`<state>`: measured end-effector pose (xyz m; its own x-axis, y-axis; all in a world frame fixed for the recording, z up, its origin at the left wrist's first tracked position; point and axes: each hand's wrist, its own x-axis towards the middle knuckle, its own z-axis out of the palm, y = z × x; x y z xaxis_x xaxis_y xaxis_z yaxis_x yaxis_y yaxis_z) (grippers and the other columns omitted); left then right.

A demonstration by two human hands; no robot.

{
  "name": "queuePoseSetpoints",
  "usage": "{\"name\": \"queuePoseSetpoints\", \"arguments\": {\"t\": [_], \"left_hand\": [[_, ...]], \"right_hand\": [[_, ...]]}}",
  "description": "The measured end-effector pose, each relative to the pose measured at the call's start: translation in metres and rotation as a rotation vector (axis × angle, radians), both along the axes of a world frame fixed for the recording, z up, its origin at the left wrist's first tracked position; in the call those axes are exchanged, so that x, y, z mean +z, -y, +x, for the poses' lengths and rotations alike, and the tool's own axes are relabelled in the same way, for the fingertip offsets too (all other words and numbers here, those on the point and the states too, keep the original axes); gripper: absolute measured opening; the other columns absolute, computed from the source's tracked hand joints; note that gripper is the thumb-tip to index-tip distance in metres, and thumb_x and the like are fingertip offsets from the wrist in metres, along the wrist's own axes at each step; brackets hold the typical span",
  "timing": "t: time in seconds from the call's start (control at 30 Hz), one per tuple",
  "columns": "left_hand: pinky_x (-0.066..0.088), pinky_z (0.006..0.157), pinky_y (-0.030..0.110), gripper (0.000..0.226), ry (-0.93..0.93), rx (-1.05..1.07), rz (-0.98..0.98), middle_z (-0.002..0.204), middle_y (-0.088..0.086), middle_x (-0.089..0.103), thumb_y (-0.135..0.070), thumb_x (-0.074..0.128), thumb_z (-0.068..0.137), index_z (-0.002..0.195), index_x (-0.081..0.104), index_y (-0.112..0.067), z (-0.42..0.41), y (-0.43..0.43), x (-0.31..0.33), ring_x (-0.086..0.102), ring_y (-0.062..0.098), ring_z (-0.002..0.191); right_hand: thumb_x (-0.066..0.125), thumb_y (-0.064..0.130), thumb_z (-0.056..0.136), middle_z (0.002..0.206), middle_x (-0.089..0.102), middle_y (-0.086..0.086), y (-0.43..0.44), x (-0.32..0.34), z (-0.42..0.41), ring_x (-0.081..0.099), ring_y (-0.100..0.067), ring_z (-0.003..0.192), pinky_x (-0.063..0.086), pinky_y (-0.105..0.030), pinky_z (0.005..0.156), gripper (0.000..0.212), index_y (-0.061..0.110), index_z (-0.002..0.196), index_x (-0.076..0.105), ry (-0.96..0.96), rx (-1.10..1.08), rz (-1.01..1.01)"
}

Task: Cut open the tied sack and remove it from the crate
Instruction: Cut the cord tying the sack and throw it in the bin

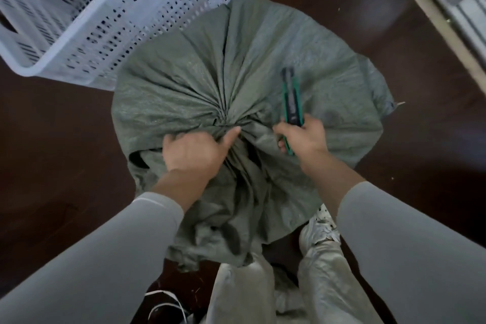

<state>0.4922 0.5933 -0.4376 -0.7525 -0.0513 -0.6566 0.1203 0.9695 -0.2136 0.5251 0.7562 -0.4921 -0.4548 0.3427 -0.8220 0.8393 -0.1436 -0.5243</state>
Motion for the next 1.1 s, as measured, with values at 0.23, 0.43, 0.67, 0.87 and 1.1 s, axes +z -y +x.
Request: {"name": "queuePoseSetpoints", "arguments": {"t": [0.23,0.43,0.67,0.87,1.1], "left_hand": [[0.025,0.113,0.048,0.076,-0.317,-0.136,0.132,0.133,0.020,0.047,-0.025,0.069,0.080,0.142,0.031,-0.003,-0.009,-0.032,-0.010,0.045,0.037,0.125],[-0.002,0.120,0.039,0.106,-0.048,0.216,0.367,0.159,0.015,0.006,-0.053,0.057,0.079,0.149,-0.005,-0.002,-0.008,-0.045,-0.007,0.005,0.025,0.148],[0.040,0.102,0.036,0.075,0.092,0.313,0.420,0.132,0.016,0.053,-0.021,0.066,0.079,0.143,0.029,-0.006,-0.029,-0.024,-0.008,0.051,0.031,0.123],[0.050,0.071,0.016,0.037,0.320,0.748,0.798,0.085,-0.002,0.064,0.013,0.065,0.075,0.106,0.065,-0.009,-0.046,0.004,0.021,0.061,0.013,0.081],[0.036,0.099,0.022,0.066,0.462,0.398,0.535,0.131,0.003,0.056,-0.008,0.075,0.077,0.136,0.049,-0.018,-0.043,0.020,-0.001,0.051,0.022,0.123]], "right_hand": [[0.065,-0.006,0.077,0.047,0.050,-0.001,-0.001,0.045,-0.010,0.041,-0.007,0.028,0.037,-0.015,0.034,0.024,0.014,0.073,0.052,-0.182,-0.324,-0.219],[0.070,0.005,0.078,0.054,0.055,0.002,-0.011,0.066,-0.049,0.052,-0.010,0.043,0.037,-0.017,0.037,0.019,0.015,0.070,0.057,-0.336,-0.413,-0.375],[0.077,0.024,0.076,0.086,0.063,0.001,-0.027,0.051,-0.047,0.064,-0.013,0.078,0.052,-0.020,0.049,0.033,0.013,0.097,0.055,-0.290,-0.096,-0.132],[0.087,0.032,0.060,0.123,0.052,-0.005,-0.030,0.045,-0.061,0.052,-0.020,0.113,0.046,-0.030,0.093,0.087,0.008,0.126,0.037,-0.134,0.438,0.270],[0.074,0.029,0.077,0.126,0.053,-0.017,-0.002,0.027,-0.058,0.053,-0.031,0.116,0.044,-0.033,0.090,0.061,0.002,0.122,0.043,-0.035,0.581,0.473]]}}
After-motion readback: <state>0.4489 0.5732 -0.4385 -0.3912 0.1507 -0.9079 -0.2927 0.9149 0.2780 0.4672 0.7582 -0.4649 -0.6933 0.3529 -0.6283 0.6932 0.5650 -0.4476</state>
